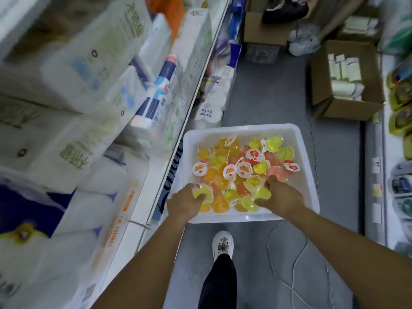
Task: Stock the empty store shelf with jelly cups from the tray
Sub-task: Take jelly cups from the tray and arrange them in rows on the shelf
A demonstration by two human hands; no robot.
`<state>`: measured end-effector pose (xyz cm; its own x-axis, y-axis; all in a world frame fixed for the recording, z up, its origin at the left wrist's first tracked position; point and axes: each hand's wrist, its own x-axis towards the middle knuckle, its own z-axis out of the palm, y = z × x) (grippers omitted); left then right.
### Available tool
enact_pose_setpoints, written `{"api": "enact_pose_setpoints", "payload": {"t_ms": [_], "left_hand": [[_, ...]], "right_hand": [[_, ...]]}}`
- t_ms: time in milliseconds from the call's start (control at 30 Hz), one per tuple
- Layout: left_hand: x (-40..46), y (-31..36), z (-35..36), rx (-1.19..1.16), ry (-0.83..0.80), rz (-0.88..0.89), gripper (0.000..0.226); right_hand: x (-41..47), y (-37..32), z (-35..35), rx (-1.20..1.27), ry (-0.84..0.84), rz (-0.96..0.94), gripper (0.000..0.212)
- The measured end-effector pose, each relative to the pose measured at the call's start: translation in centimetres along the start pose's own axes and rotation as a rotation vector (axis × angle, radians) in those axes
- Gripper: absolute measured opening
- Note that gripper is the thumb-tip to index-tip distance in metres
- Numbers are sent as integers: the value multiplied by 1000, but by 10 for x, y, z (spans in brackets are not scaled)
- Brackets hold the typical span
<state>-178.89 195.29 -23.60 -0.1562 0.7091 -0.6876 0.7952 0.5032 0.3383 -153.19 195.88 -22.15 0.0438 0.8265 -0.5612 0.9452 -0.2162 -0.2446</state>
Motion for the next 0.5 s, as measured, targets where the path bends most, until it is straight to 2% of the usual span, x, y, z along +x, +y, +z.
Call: {"api": "enact_pose_setpoints", "payload": {"t_ms": [67, 133, 300, 367, 500], "left_hand": [[-31, 11, -7, -600, -92, -143, 39], [-71, 17, -11, -934, -124, -194, 25], [-179, 3, -7, -1285, -96, 10, 25], [-225, -8, -6, -1413, -58, 81, 25], [-316, -39, -10, -1525, 64, 186, 19]], "right_hand": [[-26, -13, -4, 246, 16, -38, 65], [-57, -29, -8, 433, 17, -111, 61], [-153, -68, -26, 884, -27, -260, 31], [-194, -76, -32, 936, -34, -313, 19], [-273, -89, -36, 910, -60, -414, 21]]}}
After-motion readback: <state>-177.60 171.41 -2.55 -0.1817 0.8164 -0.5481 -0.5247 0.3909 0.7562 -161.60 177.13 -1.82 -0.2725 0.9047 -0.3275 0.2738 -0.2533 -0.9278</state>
